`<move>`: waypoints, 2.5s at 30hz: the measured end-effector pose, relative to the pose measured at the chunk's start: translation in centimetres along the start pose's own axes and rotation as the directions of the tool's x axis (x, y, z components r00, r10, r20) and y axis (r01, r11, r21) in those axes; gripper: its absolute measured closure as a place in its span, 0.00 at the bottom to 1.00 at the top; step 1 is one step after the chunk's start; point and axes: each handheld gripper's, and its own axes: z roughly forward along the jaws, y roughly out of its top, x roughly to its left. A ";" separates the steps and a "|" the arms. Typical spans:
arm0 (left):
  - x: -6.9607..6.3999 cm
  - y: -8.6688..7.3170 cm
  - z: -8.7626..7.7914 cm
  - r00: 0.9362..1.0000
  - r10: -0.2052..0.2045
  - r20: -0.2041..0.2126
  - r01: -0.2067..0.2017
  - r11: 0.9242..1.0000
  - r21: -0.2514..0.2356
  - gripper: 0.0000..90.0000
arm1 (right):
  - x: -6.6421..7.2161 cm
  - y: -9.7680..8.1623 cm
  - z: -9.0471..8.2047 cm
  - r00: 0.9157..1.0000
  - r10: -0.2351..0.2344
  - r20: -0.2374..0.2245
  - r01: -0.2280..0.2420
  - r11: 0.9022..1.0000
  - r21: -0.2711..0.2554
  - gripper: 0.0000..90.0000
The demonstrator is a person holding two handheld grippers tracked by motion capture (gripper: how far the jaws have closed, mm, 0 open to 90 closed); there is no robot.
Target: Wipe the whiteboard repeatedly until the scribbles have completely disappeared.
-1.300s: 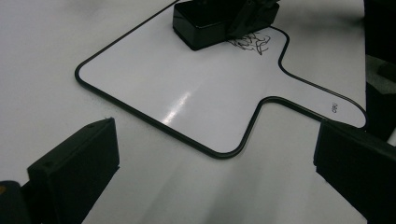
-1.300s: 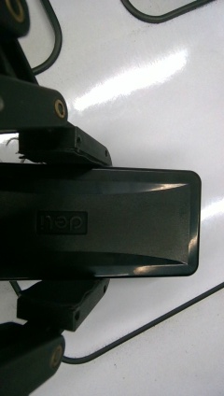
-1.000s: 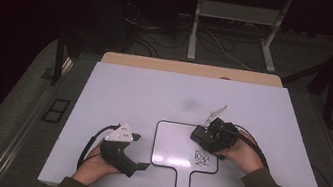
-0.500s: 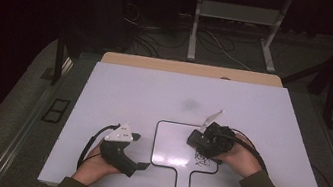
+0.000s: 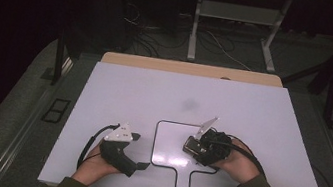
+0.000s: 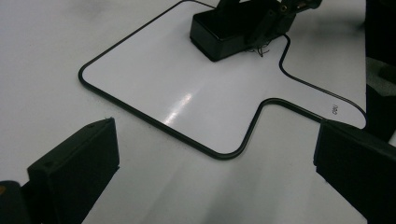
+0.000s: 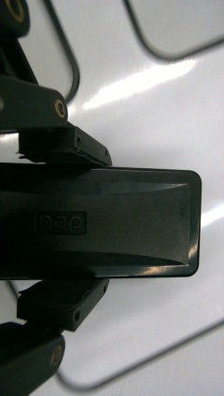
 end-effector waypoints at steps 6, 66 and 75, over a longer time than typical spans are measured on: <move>0.0 0.0 0.0 1.000 0.002 0.001 -0.002 1.000 0.001 0.00 | -1.6 -0.7 -0.2 0.999 0.039 0.018 -0.039 0.999 0.005 0.43; 0.0 0.0 0.1 1.000 0.002 0.000 -0.002 1.000 0.001 0.00 | -0.2 -1.3 -0.7 0.999 0.024 0.042 -0.025 0.999 0.039 0.43; 0.0 0.0 0.1 1.000 0.001 0.002 -0.001 1.000 0.003 0.00 | 0.4 -1.6 -0.9 0.999 0.028 0.017 -0.029 0.999 0.040 0.43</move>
